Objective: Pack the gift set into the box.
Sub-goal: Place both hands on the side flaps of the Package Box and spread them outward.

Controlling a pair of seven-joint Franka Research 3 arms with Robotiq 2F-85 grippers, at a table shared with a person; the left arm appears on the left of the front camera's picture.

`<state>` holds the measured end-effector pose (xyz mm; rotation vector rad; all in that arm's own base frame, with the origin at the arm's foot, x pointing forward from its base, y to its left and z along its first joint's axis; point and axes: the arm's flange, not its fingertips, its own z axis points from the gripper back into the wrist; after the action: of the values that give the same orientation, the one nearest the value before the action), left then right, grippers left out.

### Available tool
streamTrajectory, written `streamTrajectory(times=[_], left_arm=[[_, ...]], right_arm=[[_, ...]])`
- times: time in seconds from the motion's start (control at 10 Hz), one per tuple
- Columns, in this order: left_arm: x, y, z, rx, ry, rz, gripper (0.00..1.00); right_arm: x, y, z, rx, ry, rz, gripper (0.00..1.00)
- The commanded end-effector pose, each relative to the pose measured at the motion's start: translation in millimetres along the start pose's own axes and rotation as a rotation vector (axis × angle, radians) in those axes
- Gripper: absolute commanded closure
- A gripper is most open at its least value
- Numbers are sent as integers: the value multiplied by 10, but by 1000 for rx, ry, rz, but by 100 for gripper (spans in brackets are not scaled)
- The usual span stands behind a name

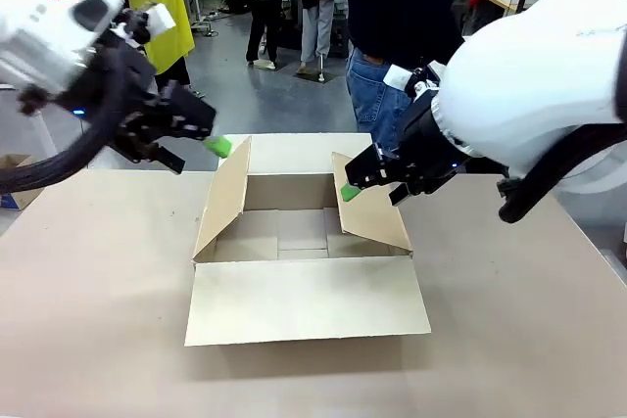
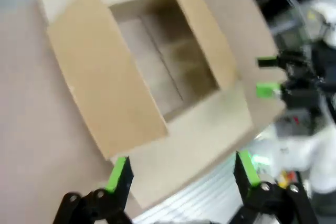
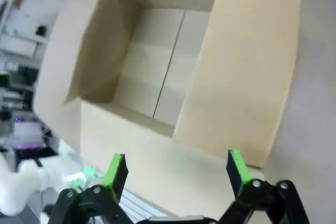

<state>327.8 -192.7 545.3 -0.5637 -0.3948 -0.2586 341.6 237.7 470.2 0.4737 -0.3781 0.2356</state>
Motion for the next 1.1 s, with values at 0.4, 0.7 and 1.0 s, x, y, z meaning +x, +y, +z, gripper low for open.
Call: streamTrajectory(times=[0.4,0.7,1.0], left_arm=[[176,-129,-502,109,154,6,0],[201,-480,-751,488,113,93,0],[593,-661,-1106,667,135,261,0]], right_arm=[[-57,29,107,18,22,65,0],[-57,29,107,18,22,65,0],[-57,29,107,18,22,65,0]])
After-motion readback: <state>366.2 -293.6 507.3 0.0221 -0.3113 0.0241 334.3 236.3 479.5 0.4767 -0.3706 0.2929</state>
